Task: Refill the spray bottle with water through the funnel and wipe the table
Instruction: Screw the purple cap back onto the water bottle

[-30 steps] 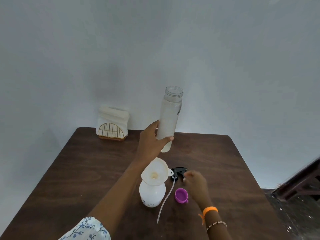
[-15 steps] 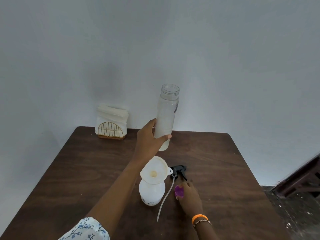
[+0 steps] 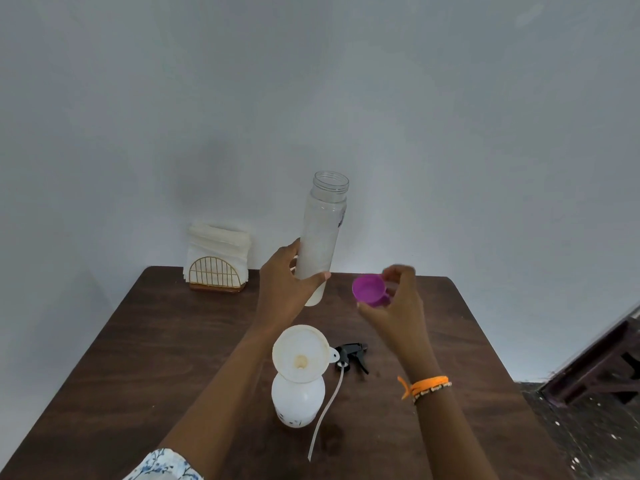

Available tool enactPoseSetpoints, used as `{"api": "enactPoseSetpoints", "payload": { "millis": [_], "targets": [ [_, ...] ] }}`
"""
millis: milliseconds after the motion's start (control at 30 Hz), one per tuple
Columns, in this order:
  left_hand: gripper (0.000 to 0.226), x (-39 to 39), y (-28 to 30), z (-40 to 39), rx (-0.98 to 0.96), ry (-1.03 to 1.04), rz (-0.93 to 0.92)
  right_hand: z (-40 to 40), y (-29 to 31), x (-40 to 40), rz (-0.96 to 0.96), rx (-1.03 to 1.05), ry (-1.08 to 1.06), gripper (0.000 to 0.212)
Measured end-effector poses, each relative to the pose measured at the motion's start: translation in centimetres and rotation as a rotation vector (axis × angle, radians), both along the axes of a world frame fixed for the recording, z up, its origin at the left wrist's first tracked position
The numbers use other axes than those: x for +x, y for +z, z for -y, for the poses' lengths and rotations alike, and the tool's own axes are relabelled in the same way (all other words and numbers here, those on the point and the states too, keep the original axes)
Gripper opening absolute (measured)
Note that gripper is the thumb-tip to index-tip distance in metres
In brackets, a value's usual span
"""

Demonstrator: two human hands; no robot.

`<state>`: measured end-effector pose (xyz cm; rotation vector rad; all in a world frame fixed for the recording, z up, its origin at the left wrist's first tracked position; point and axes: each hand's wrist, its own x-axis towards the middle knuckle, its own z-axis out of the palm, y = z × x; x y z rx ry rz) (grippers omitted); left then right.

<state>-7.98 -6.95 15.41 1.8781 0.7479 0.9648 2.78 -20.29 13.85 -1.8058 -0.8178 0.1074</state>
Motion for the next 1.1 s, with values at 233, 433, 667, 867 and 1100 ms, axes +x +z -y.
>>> {"api": "enactPoseSetpoints", "payload": {
  "millis": [233,433,667,867,1100],
  "targets": [
    [0.069,0.2,1.7,-0.6,0.064,0.061,0.011,-1.6,8.4,-0.3,-0.029,0.210,0.133,0.051],
    [0.067,0.2,3.5,-1.2,0.089,0.079,0.061,-3.9,12.1,-0.5,-0.051,0.347,0.215,0.046],
    [0.066,0.2,5.1,-1.6,0.120,0.097,0.067,-6.0,16.5,-0.7,0.046,0.456,0.271,0.047],
    [0.066,0.1,6.1,-1.6,0.138,0.073,0.092,-7.3,19.2,0.2,0.225,0.366,0.294,0.031],
    [0.061,-0.7,7.9,-2.1,0.139,0.010,0.100,-7.7,21.0,1.4,0.244,0.237,0.488,0.029]
  ]
}}
